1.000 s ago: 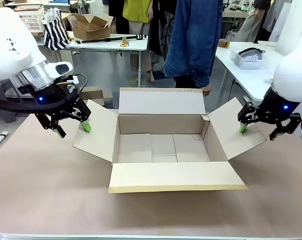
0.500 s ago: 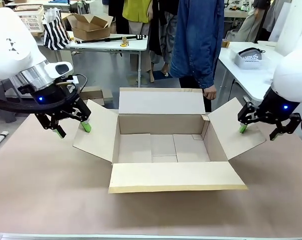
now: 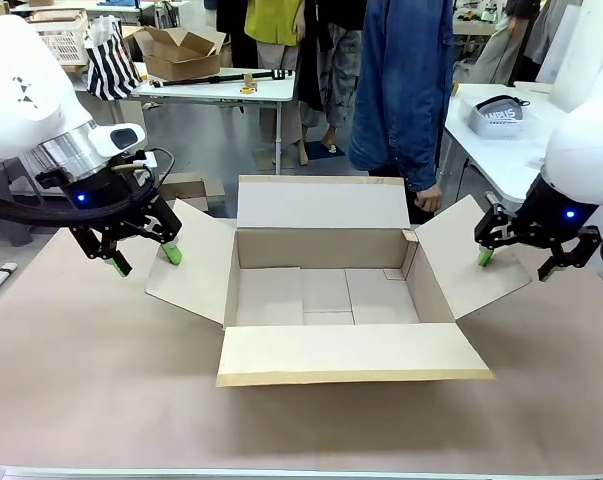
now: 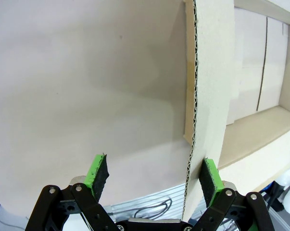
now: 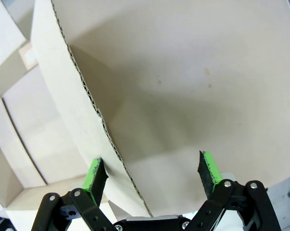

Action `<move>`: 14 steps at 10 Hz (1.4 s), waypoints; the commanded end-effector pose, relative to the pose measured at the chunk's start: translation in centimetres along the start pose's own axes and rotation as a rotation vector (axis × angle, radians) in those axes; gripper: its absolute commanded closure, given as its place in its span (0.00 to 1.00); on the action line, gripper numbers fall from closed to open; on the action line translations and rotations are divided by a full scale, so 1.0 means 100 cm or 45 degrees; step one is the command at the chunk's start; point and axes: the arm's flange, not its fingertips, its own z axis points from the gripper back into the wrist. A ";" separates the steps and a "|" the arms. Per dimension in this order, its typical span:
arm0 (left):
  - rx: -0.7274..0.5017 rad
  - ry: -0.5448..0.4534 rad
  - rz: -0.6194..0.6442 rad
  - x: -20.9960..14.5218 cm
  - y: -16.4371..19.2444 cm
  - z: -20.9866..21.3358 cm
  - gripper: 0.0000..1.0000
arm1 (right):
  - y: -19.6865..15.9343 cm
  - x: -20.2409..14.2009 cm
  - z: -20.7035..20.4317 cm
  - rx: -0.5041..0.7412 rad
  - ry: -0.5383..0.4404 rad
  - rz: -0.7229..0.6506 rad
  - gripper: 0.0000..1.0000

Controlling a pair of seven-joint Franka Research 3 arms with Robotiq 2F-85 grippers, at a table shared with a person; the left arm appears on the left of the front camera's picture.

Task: Pack the gift set into the box.
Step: Lift both hands away from the flaps of the Package Box.

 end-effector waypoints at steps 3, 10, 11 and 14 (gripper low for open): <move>0.021 0.002 0.015 0.000 0.000 0.002 0.00 | -0.001 -0.001 0.001 0.006 0.003 0.001 0.00; 0.021 0.002 0.015 0.000 0.000 0.002 0.00 | -0.001 -0.001 0.001 0.006 0.003 0.001 0.00; 0.021 0.002 0.015 0.000 0.000 0.002 0.00 | -0.001 -0.001 0.001 0.006 0.003 0.001 0.00; 0.021 0.002 0.015 0.000 0.000 0.002 0.00 | -0.001 -0.001 0.001 0.006 0.003 0.001 0.00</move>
